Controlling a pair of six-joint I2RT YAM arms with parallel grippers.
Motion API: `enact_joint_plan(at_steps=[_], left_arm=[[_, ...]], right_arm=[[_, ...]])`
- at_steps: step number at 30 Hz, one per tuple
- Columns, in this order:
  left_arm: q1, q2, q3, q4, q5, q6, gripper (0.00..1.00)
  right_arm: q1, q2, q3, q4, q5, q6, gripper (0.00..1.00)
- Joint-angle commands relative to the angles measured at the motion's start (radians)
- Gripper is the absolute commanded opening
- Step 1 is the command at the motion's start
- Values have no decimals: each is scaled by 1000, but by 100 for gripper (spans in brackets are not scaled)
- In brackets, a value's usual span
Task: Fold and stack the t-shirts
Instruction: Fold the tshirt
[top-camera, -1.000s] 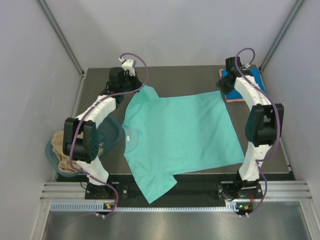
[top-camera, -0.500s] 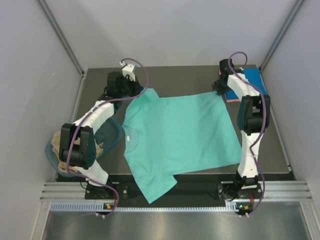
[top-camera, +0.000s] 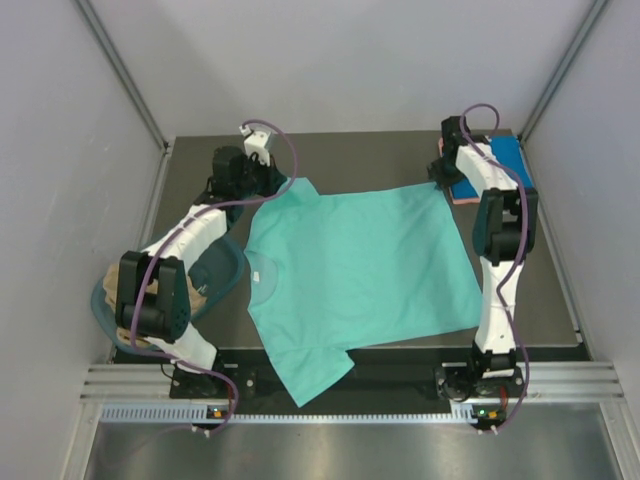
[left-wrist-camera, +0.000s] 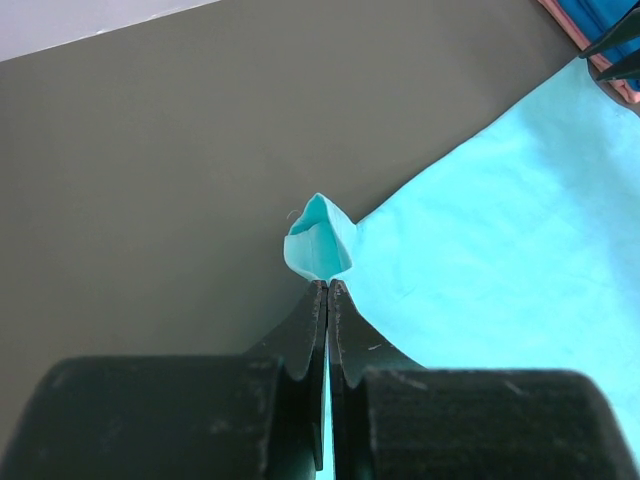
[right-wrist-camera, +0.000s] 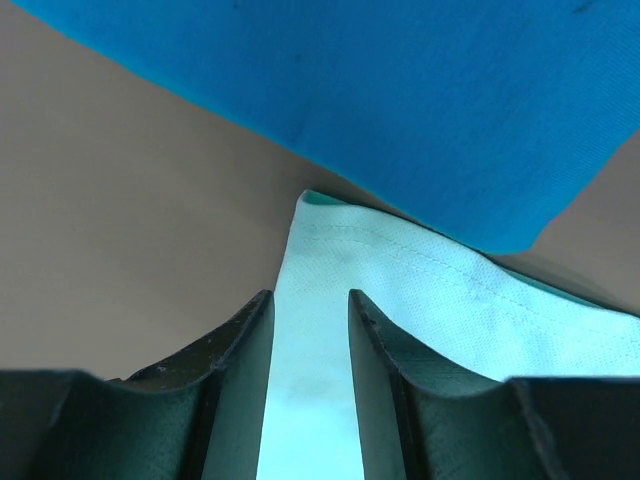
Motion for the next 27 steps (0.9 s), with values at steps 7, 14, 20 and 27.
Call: enact_joint_plan(at_steps=[7,14,20,27], left_arm=[[4,-55,-34,91,14,21,0],[4,-68,-50,91,21,33,0],[4,-79,-59,90,14,45,0],[4,-78,-57,93,17,47,0]], right_arm=[[-12,47,71,5,17,33,37],[-21,87,118,-6,22,39,37],[-40,114,128,-27,13,37,37],[-43,124,146,-41,17,22,36]])
